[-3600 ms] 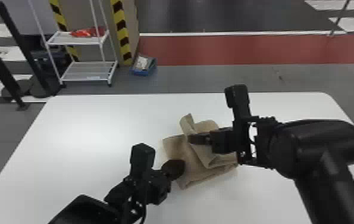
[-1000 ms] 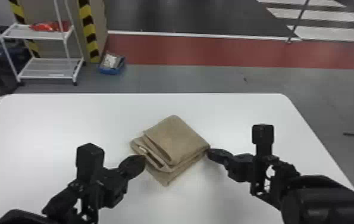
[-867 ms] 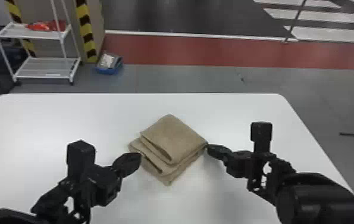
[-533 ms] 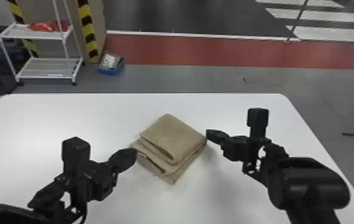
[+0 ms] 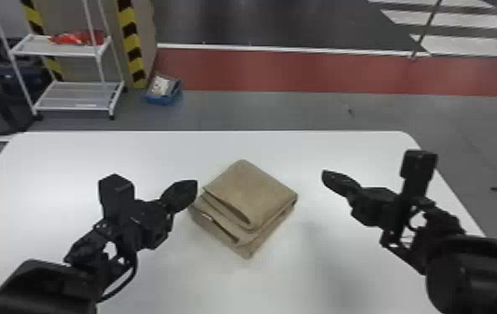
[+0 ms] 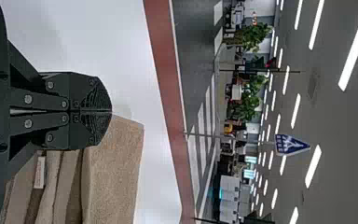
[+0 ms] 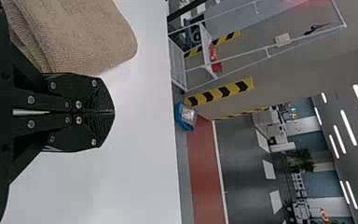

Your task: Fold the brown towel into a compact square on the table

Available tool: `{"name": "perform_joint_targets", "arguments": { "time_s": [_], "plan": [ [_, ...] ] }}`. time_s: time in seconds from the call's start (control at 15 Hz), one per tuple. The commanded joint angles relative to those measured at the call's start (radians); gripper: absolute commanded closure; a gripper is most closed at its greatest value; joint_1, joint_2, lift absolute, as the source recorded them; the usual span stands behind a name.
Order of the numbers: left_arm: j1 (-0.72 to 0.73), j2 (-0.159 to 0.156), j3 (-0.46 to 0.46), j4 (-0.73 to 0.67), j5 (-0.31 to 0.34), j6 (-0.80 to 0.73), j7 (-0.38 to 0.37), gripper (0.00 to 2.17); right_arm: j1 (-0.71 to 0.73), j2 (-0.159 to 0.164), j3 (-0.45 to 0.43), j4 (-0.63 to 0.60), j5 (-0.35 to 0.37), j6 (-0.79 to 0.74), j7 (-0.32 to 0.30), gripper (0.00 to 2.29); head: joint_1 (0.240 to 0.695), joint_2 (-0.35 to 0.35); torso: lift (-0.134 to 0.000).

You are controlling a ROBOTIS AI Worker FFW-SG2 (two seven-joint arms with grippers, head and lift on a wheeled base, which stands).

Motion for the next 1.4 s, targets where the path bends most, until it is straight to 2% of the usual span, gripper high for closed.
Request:
{"name": "perform_joint_targets", "arguments": {
  "time_s": [0.0,0.07,0.2,0.4,0.8,1.07,1.33],
  "plan": [
    [-0.022,0.003,0.000,0.048,0.000,-0.047,-0.042,1.98,0.107,-0.022,-0.171,-0.115,-0.103,0.038,0.045,1.98,0.695,-0.104,-0.114],
    [-0.025,0.006,0.000,0.054,-0.004,-0.047,-0.054,1.98,0.135,-0.038,-0.228,-0.124,-0.118,0.038,0.063,1.98,0.695,-0.125,-0.114],
    [-0.034,0.020,0.009,0.069,-0.005,-0.041,-0.060,1.98,0.142,-0.055,-0.285,-0.128,-0.132,0.047,0.097,1.99,0.695,-0.207,-0.114],
    [-0.034,0.032,0.055,0.123,-0.014,-0.047,-0.065,1.98,0.158,-0.043,-0.296,-0.122,-0.164,0.011,0.148,1.99,0.695,-0.239,-0.114],
    [-0.031,0.034,0.109,0.173,-0.033,-0.053,-0.066,1.98,0.181,-0.040,-0.242,-0.105,-0.206,-0.060,0.163,1.98,0.695,-0.161,-0.114],
    [-0.028,0.008,0.093,0.187,-0.031,-0.053,-0.059,1.98,0.185,-0.040,-0.222,-0.105,-0.226,-0.069,0.168,1.98,0.695,-0.130,-0.114],
    [-0.025,-0.021,0.053,0.186,-0.039,-0.053,-0.057,1.98,0.191,-0.034,-0.242,-0.070,-0.232,-0.106,0.166,1.99,0.695,-0.149,-0.114]
  ]
}}
